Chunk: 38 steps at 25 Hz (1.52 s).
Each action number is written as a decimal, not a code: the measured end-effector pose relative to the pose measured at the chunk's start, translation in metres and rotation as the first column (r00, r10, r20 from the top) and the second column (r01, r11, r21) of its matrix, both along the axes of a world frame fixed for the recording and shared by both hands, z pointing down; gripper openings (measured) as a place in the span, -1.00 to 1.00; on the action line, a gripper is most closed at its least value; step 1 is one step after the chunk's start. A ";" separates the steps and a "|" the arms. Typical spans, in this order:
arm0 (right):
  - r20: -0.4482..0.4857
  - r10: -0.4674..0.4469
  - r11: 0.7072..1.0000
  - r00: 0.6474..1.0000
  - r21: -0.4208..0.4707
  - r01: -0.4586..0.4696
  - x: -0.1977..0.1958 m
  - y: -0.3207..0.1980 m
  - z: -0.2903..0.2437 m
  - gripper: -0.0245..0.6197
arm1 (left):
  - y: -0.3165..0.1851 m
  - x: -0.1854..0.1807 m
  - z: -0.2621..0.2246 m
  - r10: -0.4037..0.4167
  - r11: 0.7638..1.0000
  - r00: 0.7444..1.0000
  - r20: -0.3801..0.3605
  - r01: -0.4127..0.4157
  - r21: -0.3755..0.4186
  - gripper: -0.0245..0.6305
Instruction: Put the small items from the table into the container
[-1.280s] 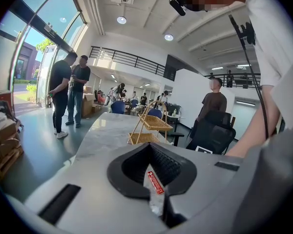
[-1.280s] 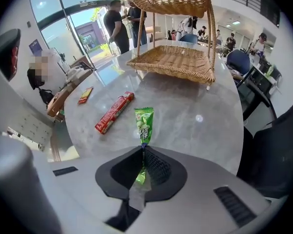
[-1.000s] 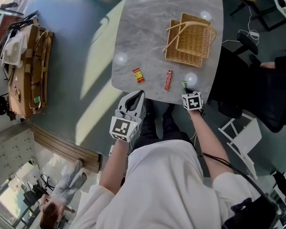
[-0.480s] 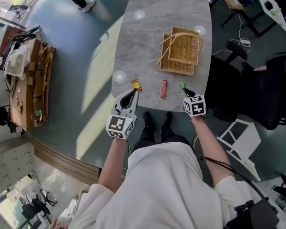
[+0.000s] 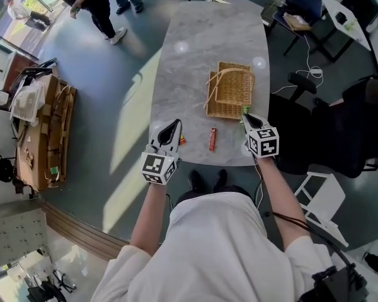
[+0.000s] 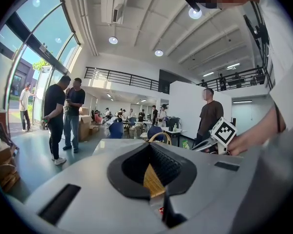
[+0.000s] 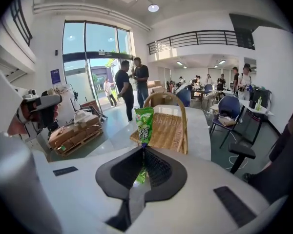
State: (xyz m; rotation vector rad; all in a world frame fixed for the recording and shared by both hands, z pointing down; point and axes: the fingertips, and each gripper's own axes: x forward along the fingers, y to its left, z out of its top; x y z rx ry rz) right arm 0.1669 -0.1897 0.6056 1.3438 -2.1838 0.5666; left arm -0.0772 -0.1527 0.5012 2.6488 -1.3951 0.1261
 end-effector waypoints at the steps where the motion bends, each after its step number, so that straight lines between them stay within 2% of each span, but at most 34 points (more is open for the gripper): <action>1: 0.011 0.006 1.000 1.000 0.021 -0.006 0.002 -0.007 -0.008 -0.85 | -0.004 0.002 -0.004 0.003 1.000 1.000 -0.002 -0.003 0.007 -0.91; 5: 0.044 0.023 0.995 0.999 0.094 -0.027 0.010 -0.033 -0.036 -0.85 | -0.020 0.012 -0.018 0.017 0.999 1.000 -0.005 -0.017 0.030 -0.90; 10: 0.048 0.021 0.993 0.999 0.115 -0.026 0.016 -0.057 -0.044 -0.85 | -0.035 0.021 -0.023 0.026 0.999 1.000 0.003 -0.026 0.042 -0.90; 28: -0.038 0.003 1.000 0.999 -0.024 -0.004 0.032 -0.102 0.030 -0.85 | -0.049 0.011 -0.008 -0.052 0.999 0.999 0.001 0.052 -0.005 -0.90; 38: 0.006 0.035 0.999 0.999 -0.040 -0.035 0.034 -0.114 0.036 -0.84 | -0.042 0.004 -0.004 -0.082 0.997 0.997 0.014 0.082 -0.012 -0.91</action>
